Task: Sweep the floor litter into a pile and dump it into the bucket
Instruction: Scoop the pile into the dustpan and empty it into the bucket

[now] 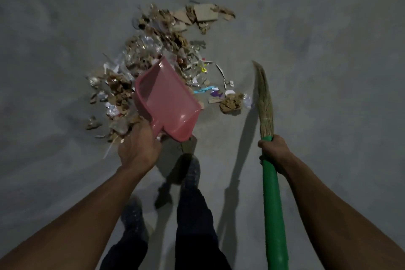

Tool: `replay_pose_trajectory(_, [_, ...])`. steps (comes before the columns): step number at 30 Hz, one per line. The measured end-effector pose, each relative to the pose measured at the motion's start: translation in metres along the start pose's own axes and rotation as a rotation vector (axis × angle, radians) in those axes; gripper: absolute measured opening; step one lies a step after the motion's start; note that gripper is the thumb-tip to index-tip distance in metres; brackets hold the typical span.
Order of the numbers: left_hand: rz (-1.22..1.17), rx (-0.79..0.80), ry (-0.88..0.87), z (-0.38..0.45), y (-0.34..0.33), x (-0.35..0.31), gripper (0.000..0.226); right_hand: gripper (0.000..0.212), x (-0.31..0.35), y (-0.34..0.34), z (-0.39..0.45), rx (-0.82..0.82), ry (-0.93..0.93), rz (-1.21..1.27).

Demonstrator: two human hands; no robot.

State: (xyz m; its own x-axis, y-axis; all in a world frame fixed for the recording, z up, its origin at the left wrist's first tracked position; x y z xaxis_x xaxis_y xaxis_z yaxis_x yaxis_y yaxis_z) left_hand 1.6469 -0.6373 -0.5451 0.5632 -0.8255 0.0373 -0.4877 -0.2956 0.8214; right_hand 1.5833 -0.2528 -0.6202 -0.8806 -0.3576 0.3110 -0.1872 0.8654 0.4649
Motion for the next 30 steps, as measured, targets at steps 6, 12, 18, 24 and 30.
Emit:
replay_pose_trajectory(6, [0.020,0.053,0.007,0.040,-0.068,0.005,0.026,0.046,-0.033,-0.050,0.060,-0.020,-0.112,0.023])
replay_pose_trajectory(12, [-0.033,0.043,0.059,0.062,-0.098,0.025,0.017,0.052,-0.008,-0.148,0.064,0.124,0.072,-0.155])
replay_pose_trajectory(18, [-0.031,0.028,0.110,0.057,-0.092,0.033,0.025,0.055,0.033,-0.186,0.032,0.250,0.261,-0.228])
replay_pose_trajectory(24, [-0.053,0.032,0.140,0.046,-0.086,0.041,0.027,0.044,0.033,-0.116,0.036,0.123,0.218,-0.032])
replay_pose_trajectory(30, [-0.106,0.038,0.187,0.039,-0.095,0.058,0.025,0.045,-0.004,-0.086,0.053,0.047,0.019,0.044])
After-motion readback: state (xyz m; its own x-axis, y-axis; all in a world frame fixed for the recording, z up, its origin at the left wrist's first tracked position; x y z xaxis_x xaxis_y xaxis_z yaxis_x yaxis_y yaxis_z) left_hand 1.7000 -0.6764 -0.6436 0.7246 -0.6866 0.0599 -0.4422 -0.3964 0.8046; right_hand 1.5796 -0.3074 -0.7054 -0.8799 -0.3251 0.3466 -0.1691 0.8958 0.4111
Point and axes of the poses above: each hand's wrist, its own z-axis towards the middle knuckle, its own y-axis out of the back of the hand, x = y × z, the point moved 9 cm from there along z, towards the middle knuckle, and after that the axes turned 13 degrees about z, right-handed, at the moved point
